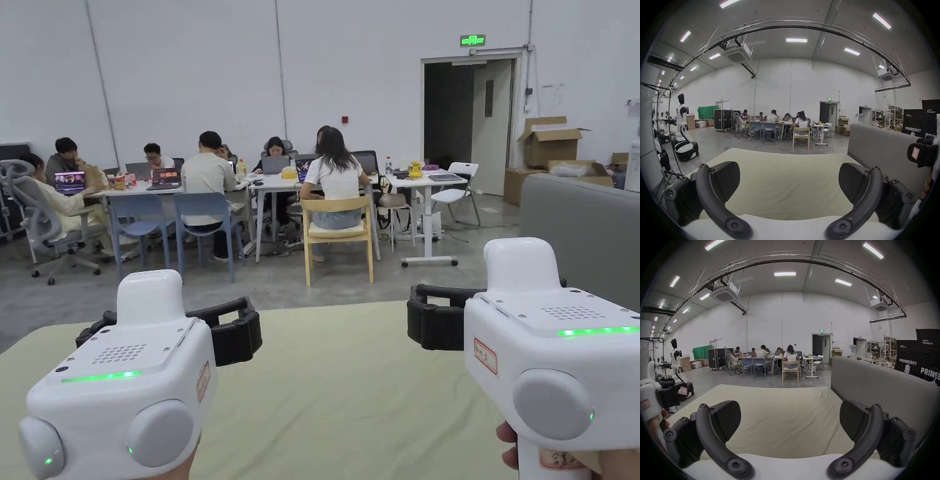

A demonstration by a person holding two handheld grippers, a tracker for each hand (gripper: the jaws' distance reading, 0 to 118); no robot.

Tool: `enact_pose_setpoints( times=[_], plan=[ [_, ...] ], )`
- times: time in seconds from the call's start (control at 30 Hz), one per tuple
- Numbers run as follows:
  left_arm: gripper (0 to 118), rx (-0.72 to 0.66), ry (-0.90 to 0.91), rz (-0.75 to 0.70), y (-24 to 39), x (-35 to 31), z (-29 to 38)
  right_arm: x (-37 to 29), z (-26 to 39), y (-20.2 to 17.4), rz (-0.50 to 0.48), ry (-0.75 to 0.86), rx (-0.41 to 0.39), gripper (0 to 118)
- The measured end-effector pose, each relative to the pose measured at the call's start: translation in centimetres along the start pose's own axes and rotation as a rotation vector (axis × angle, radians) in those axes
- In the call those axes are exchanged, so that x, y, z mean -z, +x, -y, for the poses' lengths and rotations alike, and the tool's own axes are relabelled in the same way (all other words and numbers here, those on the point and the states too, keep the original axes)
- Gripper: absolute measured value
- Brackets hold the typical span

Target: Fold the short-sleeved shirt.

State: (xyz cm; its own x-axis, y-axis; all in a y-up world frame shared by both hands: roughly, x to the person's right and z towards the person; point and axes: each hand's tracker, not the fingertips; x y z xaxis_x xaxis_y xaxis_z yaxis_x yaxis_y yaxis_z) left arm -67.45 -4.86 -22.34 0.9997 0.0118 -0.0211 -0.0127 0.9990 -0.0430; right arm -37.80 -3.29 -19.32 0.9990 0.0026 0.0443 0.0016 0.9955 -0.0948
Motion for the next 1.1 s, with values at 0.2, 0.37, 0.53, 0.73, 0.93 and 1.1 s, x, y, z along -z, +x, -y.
enact_pose_setpoints(
  times=[0.2, 0.37, 0.53, 0.73, 0.93, 1.1],
  plan=[
    [118, -0.004, -0.009, 0.001, -0.18, 0.15, 0.12, 0.07, 0.01, -0.12, 0.004, -0.001, -0.007, 118],
    [118, 0.000, -0.014, 0.004, -0.16, 0.18, 0.18, 0.08, -0.06, -0.16, 0.010, 0.001, -0.009, 118],
    [118, 0.021, -0.004, -0.008, -0.12, 0.23, -0.03, 0.16, -0.06, -0.20, 0.010, 0.001, -0.007, 118],
    [118, 0.004, -0.006, -0.007, -0.29, 0.12, -0.09, 0.27, 0.04, -0.53, 0.018, 0.002, -0.030, 118],
    [118, 0.019, -0.016, -0.012, -0.24, 0.21, 0.10, 0.42, 0.08, -0.50, 0.024, 0.000, -0.025, 118],
    [118, 0.012, -0.013, -0.011, -0.44, 0.25, -0.22, 0.51, 0.04, -0.36, 0.026, -0.002, -0.019, 118]
  ],
)
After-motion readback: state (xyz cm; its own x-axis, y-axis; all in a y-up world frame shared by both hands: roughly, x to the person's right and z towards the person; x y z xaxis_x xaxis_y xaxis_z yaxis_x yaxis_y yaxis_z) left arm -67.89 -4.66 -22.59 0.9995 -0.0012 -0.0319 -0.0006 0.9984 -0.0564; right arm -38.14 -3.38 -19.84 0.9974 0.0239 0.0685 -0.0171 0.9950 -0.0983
